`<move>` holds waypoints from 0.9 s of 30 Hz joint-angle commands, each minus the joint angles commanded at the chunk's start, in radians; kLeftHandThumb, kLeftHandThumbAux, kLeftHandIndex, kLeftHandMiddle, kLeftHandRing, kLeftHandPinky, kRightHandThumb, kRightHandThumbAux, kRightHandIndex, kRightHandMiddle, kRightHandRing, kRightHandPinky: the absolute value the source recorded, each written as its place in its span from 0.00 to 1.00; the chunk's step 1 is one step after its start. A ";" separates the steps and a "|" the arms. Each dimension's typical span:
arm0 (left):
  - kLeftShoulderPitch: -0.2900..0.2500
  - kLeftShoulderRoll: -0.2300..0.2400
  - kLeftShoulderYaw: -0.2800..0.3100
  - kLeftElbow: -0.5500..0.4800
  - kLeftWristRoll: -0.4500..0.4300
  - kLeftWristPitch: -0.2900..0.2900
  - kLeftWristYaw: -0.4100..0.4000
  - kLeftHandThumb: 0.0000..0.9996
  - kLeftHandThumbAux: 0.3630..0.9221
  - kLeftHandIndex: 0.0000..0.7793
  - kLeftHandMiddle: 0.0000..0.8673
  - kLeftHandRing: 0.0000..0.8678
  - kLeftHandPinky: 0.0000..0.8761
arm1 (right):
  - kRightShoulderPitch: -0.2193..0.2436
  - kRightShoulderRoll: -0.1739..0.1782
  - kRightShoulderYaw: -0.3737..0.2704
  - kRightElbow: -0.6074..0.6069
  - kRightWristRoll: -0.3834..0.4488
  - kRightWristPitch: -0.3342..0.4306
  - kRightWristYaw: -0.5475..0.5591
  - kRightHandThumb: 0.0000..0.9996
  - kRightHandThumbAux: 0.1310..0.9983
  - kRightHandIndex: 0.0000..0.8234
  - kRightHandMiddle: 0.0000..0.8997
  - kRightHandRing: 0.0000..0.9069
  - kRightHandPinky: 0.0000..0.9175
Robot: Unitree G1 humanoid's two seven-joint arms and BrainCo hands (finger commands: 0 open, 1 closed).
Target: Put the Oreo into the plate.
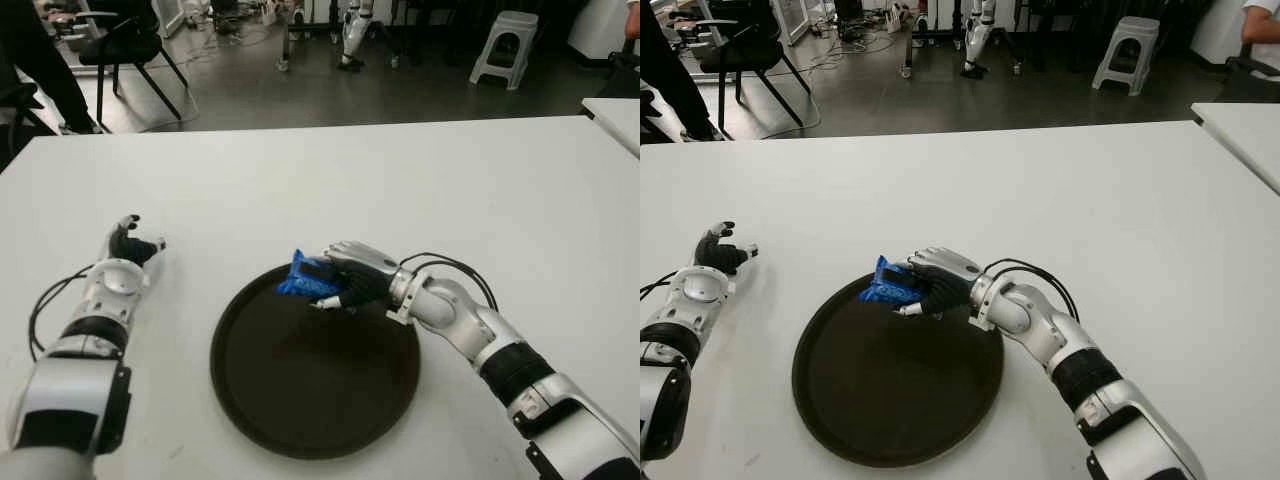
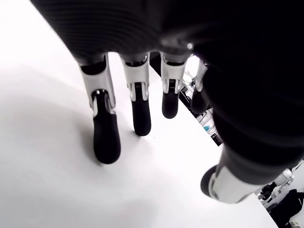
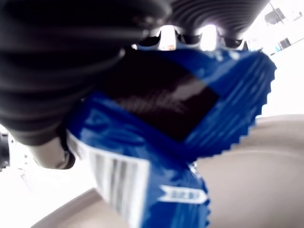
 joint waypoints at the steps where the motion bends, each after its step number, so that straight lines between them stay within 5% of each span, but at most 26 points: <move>1: 0.000 0.000 -0.003 0.000 0.002 0.000 0.002 0.27 0.68 0.06 0.16 0.20 0.22 | -0.002 0.002 0.007 0.012 -0.013 -0.001 -0.012 0.47 0.55 0.23 0.25 0.27 0.25; 4: 0.000 0.000 -0.004 0.000 0.001 -0.002 0.000 0.26 0.69 0.06 0.16 0.20 0.23 | -0.010 0.007 0.027 0.044 -0.046 -0.006 -0.050 0.30 0.47 0.07 0.08 0.09 0.08; 8: 0.001 0.000 -0.002 0.000 -0.003 -0.002 -0.003 0.25 0.69 0.06 0.16 0.21 0.23 | -0.022 0.005 0.036 0.067 -0.064 -0.022 -0.079 0.19 0.40 0.01 0.02 0.02 0.02; 27: 0.001 -0.001 0.005 0.000 -0.010 -0.002 -0.007 0.26 0.70 0.05 0.13 0.18 0.21 | -0.060 0.015 0.056 0.168 -0.074 -0.082 -0.171 0.08 0.34 0.00 0.00 0.00 0.00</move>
